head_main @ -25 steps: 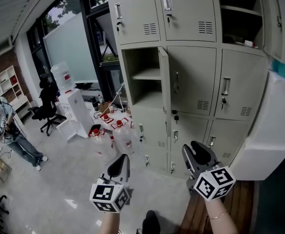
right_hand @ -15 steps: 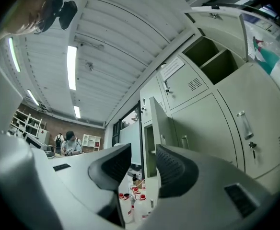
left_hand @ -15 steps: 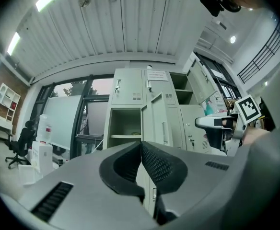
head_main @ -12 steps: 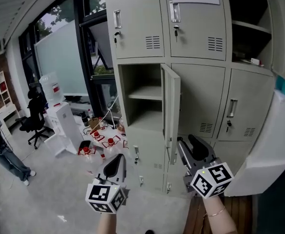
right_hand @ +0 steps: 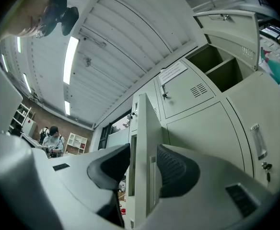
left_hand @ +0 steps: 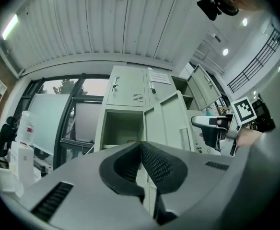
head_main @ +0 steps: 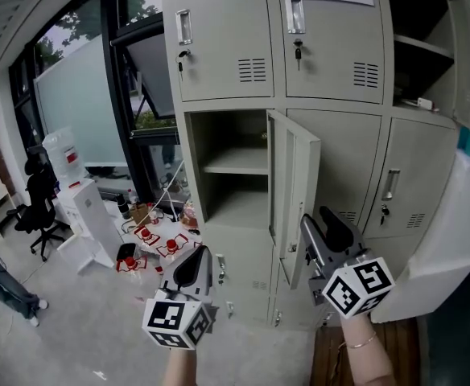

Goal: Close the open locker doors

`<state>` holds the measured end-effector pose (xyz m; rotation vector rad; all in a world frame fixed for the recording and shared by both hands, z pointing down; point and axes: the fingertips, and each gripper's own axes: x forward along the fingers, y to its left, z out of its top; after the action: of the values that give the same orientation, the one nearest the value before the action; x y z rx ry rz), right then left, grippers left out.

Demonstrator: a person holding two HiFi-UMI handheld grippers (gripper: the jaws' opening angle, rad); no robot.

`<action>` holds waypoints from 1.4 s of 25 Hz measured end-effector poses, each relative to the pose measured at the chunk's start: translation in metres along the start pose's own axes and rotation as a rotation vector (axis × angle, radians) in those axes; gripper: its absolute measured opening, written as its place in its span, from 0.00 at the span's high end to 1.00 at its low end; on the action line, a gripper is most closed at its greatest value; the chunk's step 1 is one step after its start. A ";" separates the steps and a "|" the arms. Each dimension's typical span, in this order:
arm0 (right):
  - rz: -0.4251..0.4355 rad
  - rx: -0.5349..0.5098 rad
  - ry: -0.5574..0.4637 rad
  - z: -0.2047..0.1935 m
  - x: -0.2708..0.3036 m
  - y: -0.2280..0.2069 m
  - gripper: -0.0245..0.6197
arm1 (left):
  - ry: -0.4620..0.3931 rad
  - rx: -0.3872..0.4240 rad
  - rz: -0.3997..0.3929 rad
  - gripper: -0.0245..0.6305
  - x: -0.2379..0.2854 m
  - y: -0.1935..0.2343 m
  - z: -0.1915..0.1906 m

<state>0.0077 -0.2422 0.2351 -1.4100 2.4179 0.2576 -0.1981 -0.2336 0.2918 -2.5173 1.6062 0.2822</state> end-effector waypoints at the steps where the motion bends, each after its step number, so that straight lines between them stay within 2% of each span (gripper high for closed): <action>1: -0.007 -0.003 0.002 -0.002 0.002 -0.001 0.71 | -0.004 -0.001 -0.009 0.93 0.004 0.003 0.000; 8: 0.014 -0.050 0.030 -0.018 0.015 0.008 0.74 | -0.012 -0.023 -0.053 0.93 0.025 0.013 -0.006; 14: 0.064 -0.104 0.014 -0.021 0.029 0.028 0.77 | -0.003 -0.021 -0.026 0.93 0.040 0.026 -0.012; 18: 0.078 -0.179 0.019 -0.031 0.049 0.044 0.76 | 0.003 -0.007 0.020 0.93 0.042 0.046 -0.011; 24: 0.159 -0.224 -0.004 -0.044 0.086 0.081 0.70 | 0.016 0.006 0.125 0.93 0.033 0.083 -0.015; 28: 0.214 -0.229 -0.002 -0.056 0.113 0.102 0.69 | 0.023 0.016 0.198 0.93 0.025 0.107 -0.015; 32: 0.283 -0.193 0.040 -0.077 0.140 0.119 0.70 | 0.026 0.028 0.259 0.93 0.016 0.124 -0.014; 35: 0.320 -0.208 0.063 -0.093 0.159 0.127 0.70 | 0.030 0.033 0.296 0.93 0.012 0.132 -0.015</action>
<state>-0.1929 -0.3382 0.2615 -1.1147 2.7308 0.5638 -0.3117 -0.3030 0.3012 -2.2655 1.9779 0.2478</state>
